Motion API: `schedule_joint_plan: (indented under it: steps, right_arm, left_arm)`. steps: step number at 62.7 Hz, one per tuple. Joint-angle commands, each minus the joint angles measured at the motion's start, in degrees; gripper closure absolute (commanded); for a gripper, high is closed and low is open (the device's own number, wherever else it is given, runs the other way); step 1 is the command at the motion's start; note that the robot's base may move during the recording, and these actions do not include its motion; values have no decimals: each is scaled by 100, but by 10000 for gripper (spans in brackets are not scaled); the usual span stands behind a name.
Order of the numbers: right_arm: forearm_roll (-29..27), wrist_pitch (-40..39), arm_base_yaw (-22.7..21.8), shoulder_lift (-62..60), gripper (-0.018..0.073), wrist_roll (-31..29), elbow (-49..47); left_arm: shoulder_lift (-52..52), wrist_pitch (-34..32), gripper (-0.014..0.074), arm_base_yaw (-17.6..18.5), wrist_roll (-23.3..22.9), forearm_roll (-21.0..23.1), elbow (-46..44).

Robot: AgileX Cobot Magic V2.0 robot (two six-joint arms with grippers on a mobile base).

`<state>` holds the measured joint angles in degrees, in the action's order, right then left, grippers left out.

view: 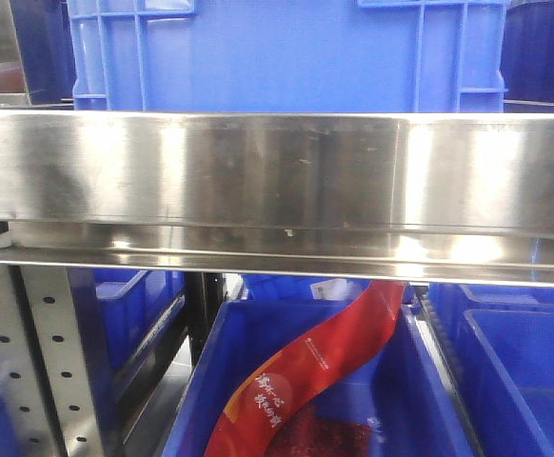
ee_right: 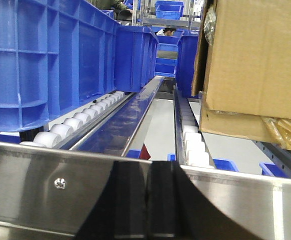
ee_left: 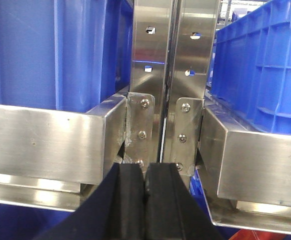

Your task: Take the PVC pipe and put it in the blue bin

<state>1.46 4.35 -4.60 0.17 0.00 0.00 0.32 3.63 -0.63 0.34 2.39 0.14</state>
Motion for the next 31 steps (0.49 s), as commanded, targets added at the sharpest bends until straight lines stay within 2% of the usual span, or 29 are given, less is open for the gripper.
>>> schedule_joint_plan:
  steps: [1, 31]
  right_arm:
    - [-29, -143, -35, -17, 727, 0, 0]
    - [-29, -143, -35, -17, 727, 0, 0]
  left_arm:
    - [-32, -156, 707, -12, -34, -3, -14]
    - [-32, -156, 707, -12, -34, -3, -14]
